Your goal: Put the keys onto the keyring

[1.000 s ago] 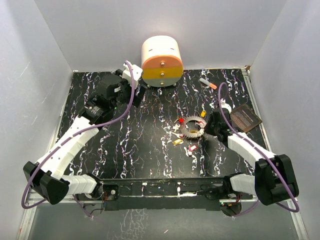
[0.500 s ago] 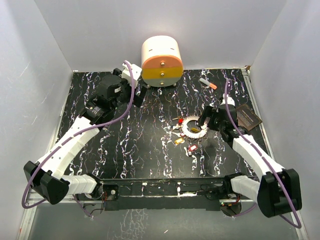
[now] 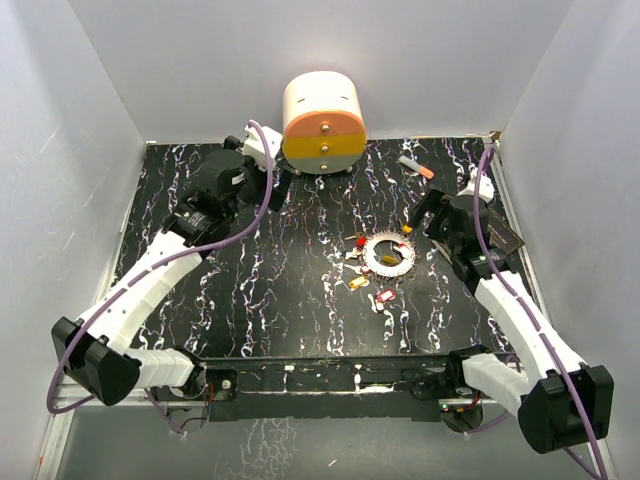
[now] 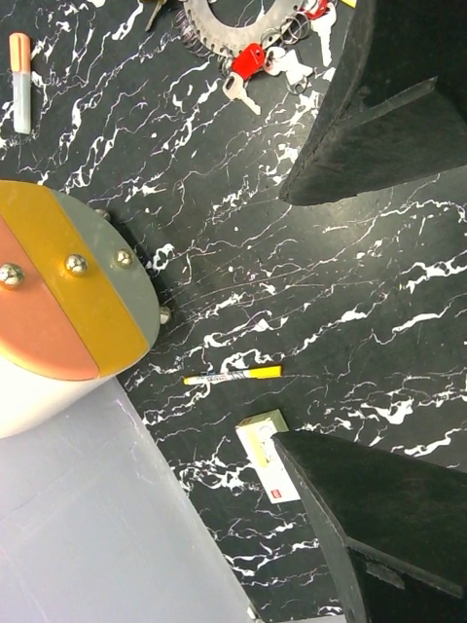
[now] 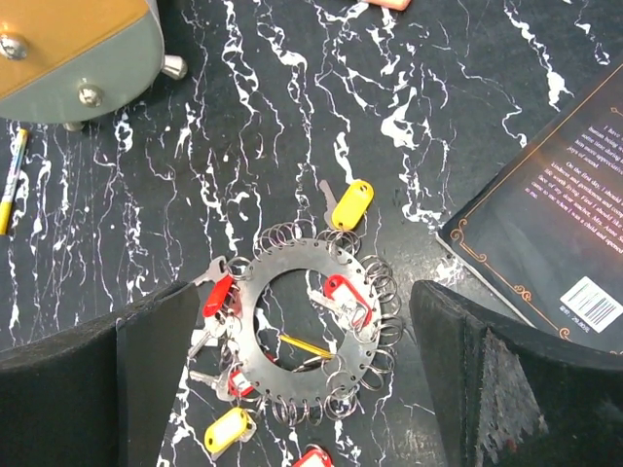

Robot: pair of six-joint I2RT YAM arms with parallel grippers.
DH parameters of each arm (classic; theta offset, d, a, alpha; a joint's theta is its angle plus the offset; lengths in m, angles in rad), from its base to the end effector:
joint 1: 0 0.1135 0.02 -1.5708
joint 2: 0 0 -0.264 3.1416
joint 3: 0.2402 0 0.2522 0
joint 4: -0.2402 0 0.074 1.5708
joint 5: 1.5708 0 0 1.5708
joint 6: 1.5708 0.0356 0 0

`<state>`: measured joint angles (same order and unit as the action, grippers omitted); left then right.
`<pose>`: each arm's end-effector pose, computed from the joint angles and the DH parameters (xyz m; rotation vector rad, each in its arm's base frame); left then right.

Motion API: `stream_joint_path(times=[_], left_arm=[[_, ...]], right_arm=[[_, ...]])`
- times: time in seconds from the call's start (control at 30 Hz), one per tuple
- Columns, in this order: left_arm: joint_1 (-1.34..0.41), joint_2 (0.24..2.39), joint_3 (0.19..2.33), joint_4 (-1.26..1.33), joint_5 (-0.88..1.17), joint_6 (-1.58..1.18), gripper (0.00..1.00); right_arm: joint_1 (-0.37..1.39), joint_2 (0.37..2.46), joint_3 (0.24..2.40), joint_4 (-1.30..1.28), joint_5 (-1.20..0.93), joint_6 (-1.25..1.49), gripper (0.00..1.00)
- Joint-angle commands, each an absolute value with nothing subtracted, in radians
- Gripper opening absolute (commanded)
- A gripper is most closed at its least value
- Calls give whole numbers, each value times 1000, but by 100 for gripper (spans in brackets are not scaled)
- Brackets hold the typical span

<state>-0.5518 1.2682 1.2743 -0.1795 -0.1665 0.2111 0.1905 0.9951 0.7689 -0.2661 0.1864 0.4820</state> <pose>0.2529 -0.1488 0.4082 0.5341 1.6590 -0.1046 0.2217 0.0360 0.2870 0.4128 2.0196 0.2248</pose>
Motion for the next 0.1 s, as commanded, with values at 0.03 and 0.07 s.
stream_joint_path(times=[0.03,0.07], left_arm=[[-543,1263,1277,-157,-161,199,97],[-543,1264,1274,-155,-158,199,97]], right_arm=[[202,1007,820,-266,248,503,100],[204,1010,827,-279,262,510,100]])
